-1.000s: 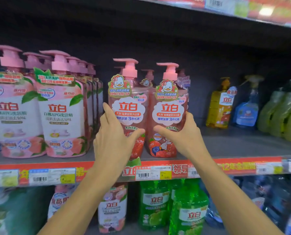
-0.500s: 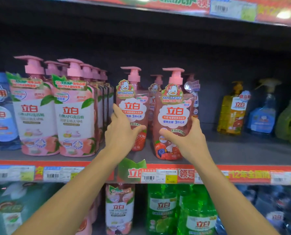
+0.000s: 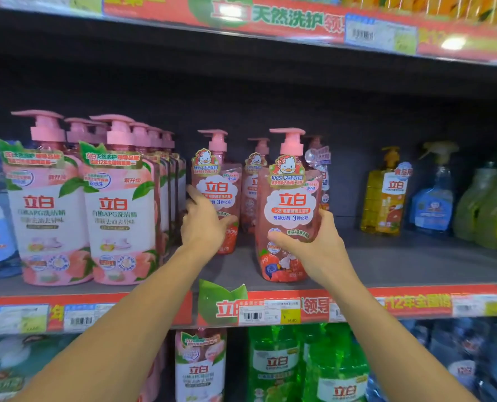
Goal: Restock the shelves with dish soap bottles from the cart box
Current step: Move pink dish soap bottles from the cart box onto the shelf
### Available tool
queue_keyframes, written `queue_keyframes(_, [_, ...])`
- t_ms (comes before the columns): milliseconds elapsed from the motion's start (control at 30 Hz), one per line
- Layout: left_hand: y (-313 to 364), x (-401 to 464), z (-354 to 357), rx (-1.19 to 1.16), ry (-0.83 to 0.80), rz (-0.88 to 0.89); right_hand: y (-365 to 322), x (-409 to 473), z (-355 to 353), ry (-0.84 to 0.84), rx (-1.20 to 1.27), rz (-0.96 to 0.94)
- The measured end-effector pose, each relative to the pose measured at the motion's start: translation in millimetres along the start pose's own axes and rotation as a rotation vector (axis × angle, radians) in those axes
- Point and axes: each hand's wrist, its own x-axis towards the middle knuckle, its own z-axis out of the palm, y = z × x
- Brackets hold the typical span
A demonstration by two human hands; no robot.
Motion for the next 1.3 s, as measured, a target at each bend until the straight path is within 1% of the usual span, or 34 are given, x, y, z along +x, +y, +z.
queue_keyframes(300, [-11,19,8,-0.076,-0.047,-0.006,2,5,2,-0.011,-0.005,0.003])
queue_keyframes(633, [-12,28,16,-0.054,-0.048,-0.021,4,9,1,-0.017,-0.052,0.0])
queue_keyframes(800, [-14,33,20,-0.011,-0.065,-0.019,7,9,2,-0.014,-0.055,0.003])
queue_keyframes(933, [-20,34,22,0.061,-0.07,0.014,7,8,3,-0.013,-0.067,0.019])
queue_keyframes(1100, [-17,28,11,0.154,-0.126,0.001,3,7,3,-0.022,-0.099,0.024])
queue_keyframes(1200, [-16,14,-3,0.233,-0.133,0.106,4,7,3,-0.011,-0.151,0.027])
queue_keyframes(1300, [-22,-15,-17,0.282,-0.156,0.268,3,6,8,0.063,-0.268,0.005])
